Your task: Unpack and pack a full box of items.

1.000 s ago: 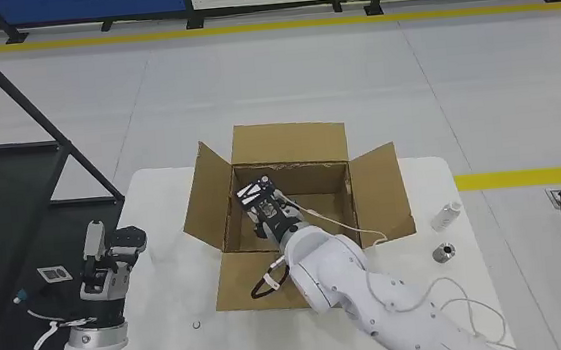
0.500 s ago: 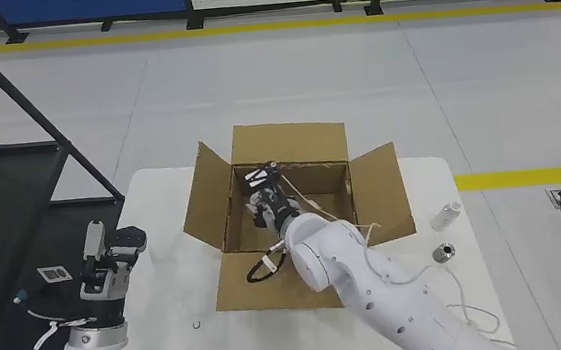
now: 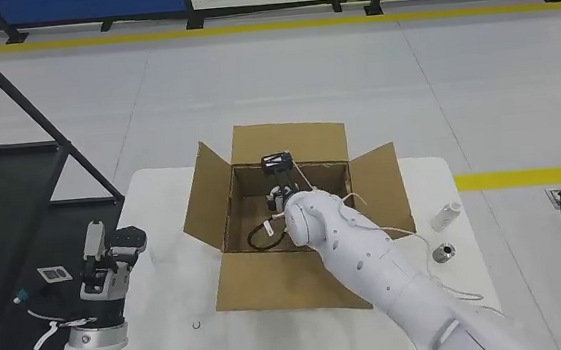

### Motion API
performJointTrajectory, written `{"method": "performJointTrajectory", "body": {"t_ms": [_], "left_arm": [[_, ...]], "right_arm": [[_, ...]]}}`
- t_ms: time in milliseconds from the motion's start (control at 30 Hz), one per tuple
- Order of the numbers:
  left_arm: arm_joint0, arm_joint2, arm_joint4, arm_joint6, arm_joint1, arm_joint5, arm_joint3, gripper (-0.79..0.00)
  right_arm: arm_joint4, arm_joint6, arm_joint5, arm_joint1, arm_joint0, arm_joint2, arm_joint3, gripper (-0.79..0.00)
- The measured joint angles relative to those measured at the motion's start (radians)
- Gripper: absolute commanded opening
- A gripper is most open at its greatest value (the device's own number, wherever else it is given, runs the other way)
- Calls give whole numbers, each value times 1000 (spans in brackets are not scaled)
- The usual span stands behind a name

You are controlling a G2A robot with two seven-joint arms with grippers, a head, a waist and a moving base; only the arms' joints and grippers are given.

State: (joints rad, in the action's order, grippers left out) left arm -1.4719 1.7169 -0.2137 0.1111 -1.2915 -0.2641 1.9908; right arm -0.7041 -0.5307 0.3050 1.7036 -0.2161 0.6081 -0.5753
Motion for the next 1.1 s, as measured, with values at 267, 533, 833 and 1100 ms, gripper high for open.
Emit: {"method": "performJointTrajectory", "body": {"t_ms": [267, 533, 833, 1100], "left_arm": [[0, 0, 0, 0, 0, 0, 0, 0], [0, 0, 0, 0, 0, 0, 0, 0], [0, 0, 0, 0, 0, 0, 0, 0], [0, 0, 0, 0, 0, 0, 0, 0]], "right_arm": [[56, 65, -82, 69, 32, -4, 189, -785], [58, 84, -146, 109, 57, -5, 275, 0], [49, 107, -176, 130, 69, 4, 325, 0], [36, 163, -201, 129, 70, 19, 332, 0]]}}
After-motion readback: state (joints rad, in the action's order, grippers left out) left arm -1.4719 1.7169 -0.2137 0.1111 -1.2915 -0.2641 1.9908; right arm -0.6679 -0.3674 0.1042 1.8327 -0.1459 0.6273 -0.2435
